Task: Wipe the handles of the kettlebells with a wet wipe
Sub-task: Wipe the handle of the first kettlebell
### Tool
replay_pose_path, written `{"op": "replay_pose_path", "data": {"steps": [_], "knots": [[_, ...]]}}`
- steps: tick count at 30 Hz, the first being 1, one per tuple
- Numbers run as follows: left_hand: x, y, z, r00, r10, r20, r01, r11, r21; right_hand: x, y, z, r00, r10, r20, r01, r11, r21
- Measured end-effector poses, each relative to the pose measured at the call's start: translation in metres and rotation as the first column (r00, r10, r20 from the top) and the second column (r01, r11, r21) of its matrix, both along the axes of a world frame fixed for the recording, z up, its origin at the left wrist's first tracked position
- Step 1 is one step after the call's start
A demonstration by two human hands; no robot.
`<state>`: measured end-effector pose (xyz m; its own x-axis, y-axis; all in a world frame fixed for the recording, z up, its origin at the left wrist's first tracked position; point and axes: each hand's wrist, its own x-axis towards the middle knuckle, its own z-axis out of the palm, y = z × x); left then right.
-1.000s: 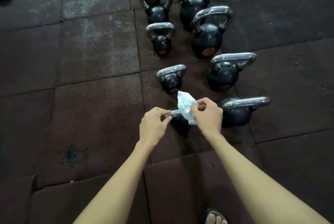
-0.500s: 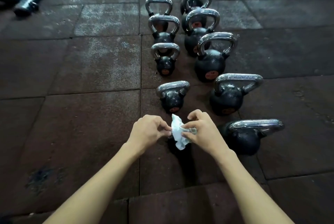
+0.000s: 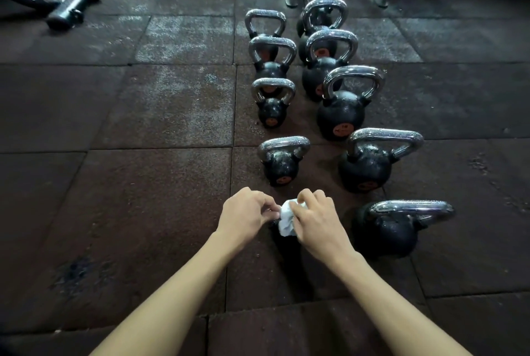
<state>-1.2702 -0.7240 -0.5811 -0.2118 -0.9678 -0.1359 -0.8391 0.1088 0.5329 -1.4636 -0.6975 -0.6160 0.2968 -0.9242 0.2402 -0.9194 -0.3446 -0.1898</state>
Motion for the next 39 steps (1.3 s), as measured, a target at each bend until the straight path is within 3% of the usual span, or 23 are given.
{"op": "replay_pose_path", "data": {"steps": [4,7,12,16,20,23,25,30,35,39], "knots": [[-0.006,0.007,0.004,0.999,0.013,0.036,-0.012,1.000,-0.024,-0.016,-0.002,-0.001,0.998,-0.032,-0.047,0.030,0.998,-0.048],[-0.009,0.007,0.005,0.998,0.041,0.046,-0.040,0.999,-0.018,-0.028,-0.003,-0.002,0.990,-0.122,0.071,0.126,0.990,-0.067],[-0.008,0.007,0.003,0.996,0.050,0.072,-0.048,0.998,-0.030,-0.010,0.000,0.006,0.969,-0.146,0.197,0.144,0.989,0.020],[-0.010,0.007,0.004,0.996,0.037,0.085,-0.033,0.998,-0.047,-0.038,-0.005,-0.001,0.873,-0.329,0.359,0.293,0.944,0.152],[-0.013,0.002,0.008,0.992,0.010,0.128,-0.003,0.998,-0.055,-0.041,-0.005,0.001,0.901,-0.254,0.351,0.227,0.967,0.117],[-0.021,-0.007,0.016,0.976,-0.048,0.210,0.062,0.996,-0.058,-0.043,-0.010,0.000,0.918,-0.185,0.350,0.156,0.982,0.111],[-0.027,-0.014,0.020,0.964,-0.113,0.240,0.131,0.990,-0.058,-0.058,-0.013,-0.004,0.902,-0.228,0.366,0.190,0.972,0.138],[-0.051,-0.026,0.021,0.936,-0.247,0.252,0.249,0.968,0.024,-0.062,-0.010,-0.005,0.859,-0.283,0.426,0.203,0.953,0.224],[-0.055,-0.031,0.007,0.925,-0.293,0.242,0.299,0.954,0.011,-0.057,-0.013,-0.002,0.838,-0.305,0.453,0.202,0.944,0.263],[-0.042,-0.028,-0.003,0.842,-0.400,0.361,0.444,0.895,-0.044,-0.052,-0.012,-0.001,0.806,-0.325,0.495,0.185,0.932,0.310]]}}
